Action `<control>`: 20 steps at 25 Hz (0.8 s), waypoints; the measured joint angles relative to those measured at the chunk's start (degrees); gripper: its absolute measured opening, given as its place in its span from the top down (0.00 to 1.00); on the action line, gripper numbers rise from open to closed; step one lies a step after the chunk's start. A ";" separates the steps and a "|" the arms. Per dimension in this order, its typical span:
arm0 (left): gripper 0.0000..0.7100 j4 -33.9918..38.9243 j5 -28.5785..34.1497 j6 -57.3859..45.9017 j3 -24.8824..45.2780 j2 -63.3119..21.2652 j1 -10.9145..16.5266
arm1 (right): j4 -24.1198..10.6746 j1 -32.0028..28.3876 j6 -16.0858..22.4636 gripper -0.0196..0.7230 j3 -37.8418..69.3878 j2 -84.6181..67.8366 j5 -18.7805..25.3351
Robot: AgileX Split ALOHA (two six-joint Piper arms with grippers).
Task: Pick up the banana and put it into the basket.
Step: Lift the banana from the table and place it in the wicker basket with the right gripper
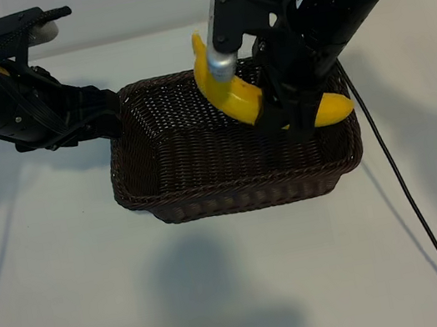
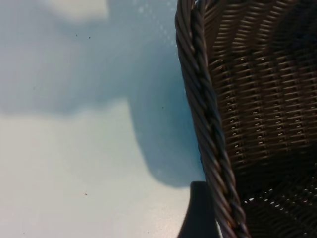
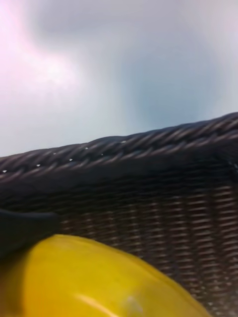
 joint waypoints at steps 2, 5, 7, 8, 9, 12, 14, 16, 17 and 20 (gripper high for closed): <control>0.16 0.00 0.00 0.00 0.00 0.00 0.00 | 0.00 0.00 -0.25 0.43 0.00 0.59 0.00; 0.16 0.00 0.00 0.18 0.00 0.00 0.00 | 0.00 0.00 -0.36 0.43 0.00 1.14 -0.32; 0.16 0.00 0.00 0.18 0.00 0.00 0.00 | -0.10 0.00 -0.43 0.43 0.00 1.34 -0.76; 0.16 0.00 0.00 0.13 0.00 0.00 0.00 | -0.17 0.00 -0.48 0.43 0.00 1.47 -1.05; 0.16 0.00 0.00 0.13 0.00 0.00 0.00 | -0.17 0.00 -0.48 0.43 0.00 1.54 -1.39; 0.16 0.00 0.00 0.13 0.00 0.00 0.00 | -0.35 0.00 -0.66 0.43 0.00 2.48 -1.82; 0.16 0.00 0.00 0.13 0.00 0.00 0.00 | -0.42 0.00 -0.77 0.43 0.00 3.43 -2.03; 0.16 0.00 0.00 0.13 0.00 0.00 0.00 | -0.35 0.07 -0.82 0.43 0.00 4.40 -2.40; 0.16 0.00 0.00 0.13 0.00 0.00 0.00 | -0.41 0.21 -0.82 0.43 0.00 4.67 -2.75; 0.16 0.00 0.00 0.13 0.00 0.00 0.00 | -1.56 1.16 -0.82 0.43 0.00 5.41 -3.86</control>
